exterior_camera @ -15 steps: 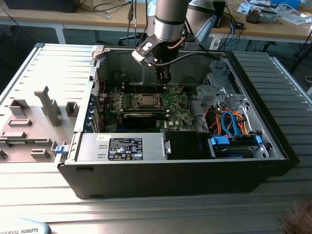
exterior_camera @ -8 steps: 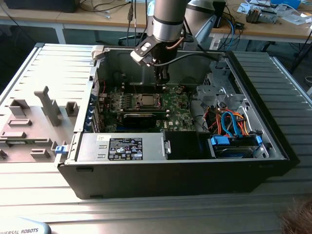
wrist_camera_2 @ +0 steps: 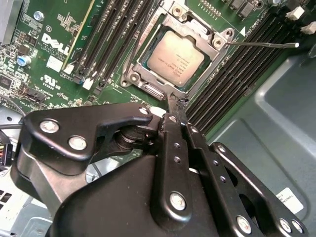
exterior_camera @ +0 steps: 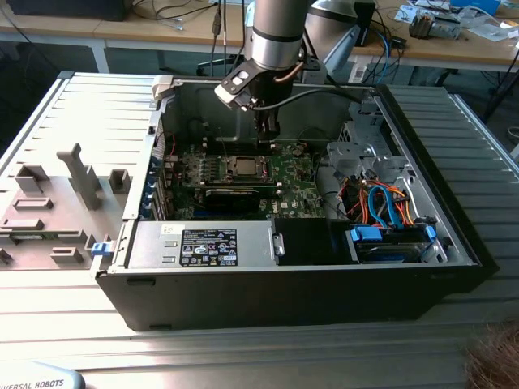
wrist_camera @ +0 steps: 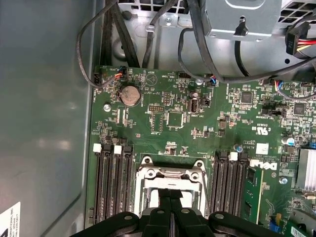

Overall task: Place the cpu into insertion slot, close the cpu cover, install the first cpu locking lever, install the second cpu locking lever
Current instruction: 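Close the cpu cover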

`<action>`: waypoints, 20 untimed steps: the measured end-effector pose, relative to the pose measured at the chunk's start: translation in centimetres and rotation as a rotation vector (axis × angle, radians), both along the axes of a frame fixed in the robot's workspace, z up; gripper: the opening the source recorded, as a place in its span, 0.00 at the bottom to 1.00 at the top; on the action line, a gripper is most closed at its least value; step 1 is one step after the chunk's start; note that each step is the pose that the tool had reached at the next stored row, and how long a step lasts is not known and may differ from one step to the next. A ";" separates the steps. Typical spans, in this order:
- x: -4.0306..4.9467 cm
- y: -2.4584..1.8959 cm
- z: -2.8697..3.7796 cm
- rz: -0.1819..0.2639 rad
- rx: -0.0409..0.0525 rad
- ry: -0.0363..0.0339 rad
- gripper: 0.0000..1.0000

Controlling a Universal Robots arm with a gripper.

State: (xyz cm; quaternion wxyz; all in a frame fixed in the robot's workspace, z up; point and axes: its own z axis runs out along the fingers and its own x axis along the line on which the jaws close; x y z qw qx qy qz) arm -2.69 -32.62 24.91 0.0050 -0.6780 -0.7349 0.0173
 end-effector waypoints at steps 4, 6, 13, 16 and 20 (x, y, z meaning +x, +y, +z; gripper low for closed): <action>-0.20 0.00 -0.04 0.000 0.0000 0.0000 0.11; -0.31 0.00 -0.06 0.000 0.0000 0.0000 0.11; -0.64 0.00 -0.13 0.000 0.0000 0.0000 0.11; -0.77 0.00 -0.15 0.000 0.0000 0.0000 0.11; -1.03 0.00 -0.21 0.000 0.0001 0.0000 0.11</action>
